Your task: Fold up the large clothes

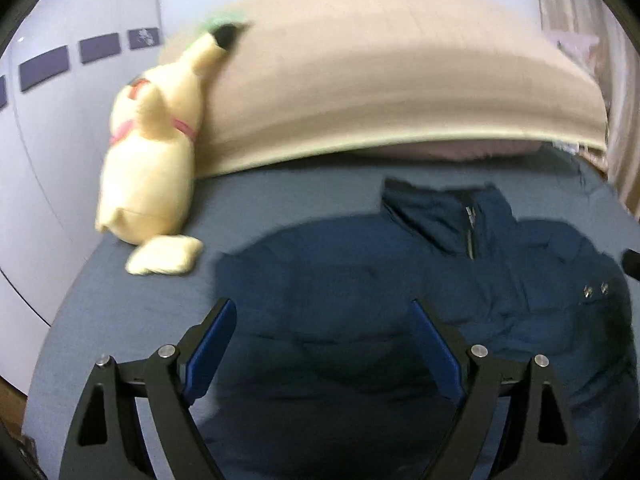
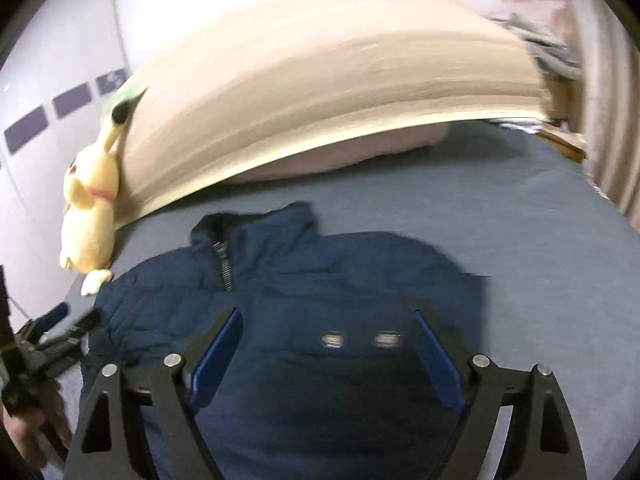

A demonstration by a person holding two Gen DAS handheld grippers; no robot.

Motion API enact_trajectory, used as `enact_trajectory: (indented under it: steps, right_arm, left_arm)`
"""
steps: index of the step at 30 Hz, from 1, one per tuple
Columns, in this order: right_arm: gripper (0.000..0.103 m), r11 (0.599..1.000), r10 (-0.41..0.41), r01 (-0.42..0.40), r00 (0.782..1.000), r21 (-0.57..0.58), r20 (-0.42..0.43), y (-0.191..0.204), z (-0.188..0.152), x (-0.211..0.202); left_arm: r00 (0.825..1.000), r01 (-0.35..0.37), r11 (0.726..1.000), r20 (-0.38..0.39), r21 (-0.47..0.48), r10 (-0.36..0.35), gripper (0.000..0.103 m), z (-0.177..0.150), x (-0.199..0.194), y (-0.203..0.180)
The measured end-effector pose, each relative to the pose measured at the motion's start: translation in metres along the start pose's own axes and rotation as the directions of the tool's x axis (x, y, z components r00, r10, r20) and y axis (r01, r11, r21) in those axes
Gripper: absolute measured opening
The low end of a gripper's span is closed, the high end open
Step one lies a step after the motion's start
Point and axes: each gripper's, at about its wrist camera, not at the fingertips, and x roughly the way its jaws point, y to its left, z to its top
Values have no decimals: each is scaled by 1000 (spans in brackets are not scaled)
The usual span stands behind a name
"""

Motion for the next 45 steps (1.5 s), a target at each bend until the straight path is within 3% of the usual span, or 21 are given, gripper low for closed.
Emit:
enact_trajectory:
  steps: [5, 8, 12, 17, 19, 21, 23, 24, 26, 29, 32, 33, 36, 39, 42, 45]
  right_arm:
    - [88, 993, -70, 65, 997, -103, -44, 32, -14, 54]
    - [87, 989, -104, 89, 988, -121, -118, 31, -26, 82]
    - [87, 984, -133, 114, 982, -138, -135, 25, -35, 93]
    - [89, 986, -130, 109, 977, -127, -168, 18, -36, 101]
    - [89, 988, -119, 98, 976, -120, -184, 15, -31, 95]
    - [89, 993, -96, 87, 987, -76, -127, 9, -20, 68]
    - [90, 999, -38, 36, 998, -35, -47, 7, -13, 34]
    - [90, 999, -10, 9, 1000, -37, -26, 8, -12, 23]
    - [90, 996, 29, -30, 999, -89, -13, 18, -16, 8]
    - [90, 981, 43, -52, 998, -186, -52, 36, -37, 13]
    - [90, 973, 4, -32, 992, -230, -122, 40, -56, 35]
    - [90, 974, -1, -32, 989, -224, -146, 38, -61, 43]
    - [90, 973, 1, -45, 982, -225, -190, 34, -69, 57]
    - [91, 973, 8, -57, 976, -222, -217, 31, -71, 65]
    - [92, 975, 19, -66, 975, -210, -220, 23, -74, 66]
    - [92, 976, 17, -63, 976, -209, -218, 22, -75, 67]
  left_arm:
    - [993, -53, 996, -98, 72, 60, 89, -18, 43, -28]
    - [994, -66, 995, -82, 74, 72, 89, -27, 49, -29]
    - [993, -75, 993, -89, 88, 83, 90, -32, 54, -32]
    - [993, -63, 995, -99, 83, 72, 90, -31, 53, -32]
    - [994, 13, 997, -110, 73, -5, 89, -26, 42, -20]
    - [996, 70, 997, -52, 20, -69, 89, -18, 18, 3]
    - [992, 115, 989, 55, -93, -110, 89, -9, -10, 47]
    - [992, 121, 983, 60, -141, -113, 90, -6, -12, 63]
    - [990, 141, 951, 16, -276, -142, 90, -1, -2, 107]
    - [981, 131, 909, -81, -397, -177, 89, -3, 30, 145]
    - [965, 123, 893, -159, -432, -209, 89, -13, 59, 150]
    - [961, 121, 898, -176, -422, -212, 88, -15, 66, 148]
    - [953, 129, 911, -205, -393, -223, 69, -19, 84, 142]
    - [958, 129, 934, -202, -334, -205, 50, -18, 89, 133]
    - [964, 119, 955, -200, -271, -176, 48, -19, 93, 125]
    - [967, 109, 960, -198, -258, -163, 48, -18, 95, 119]
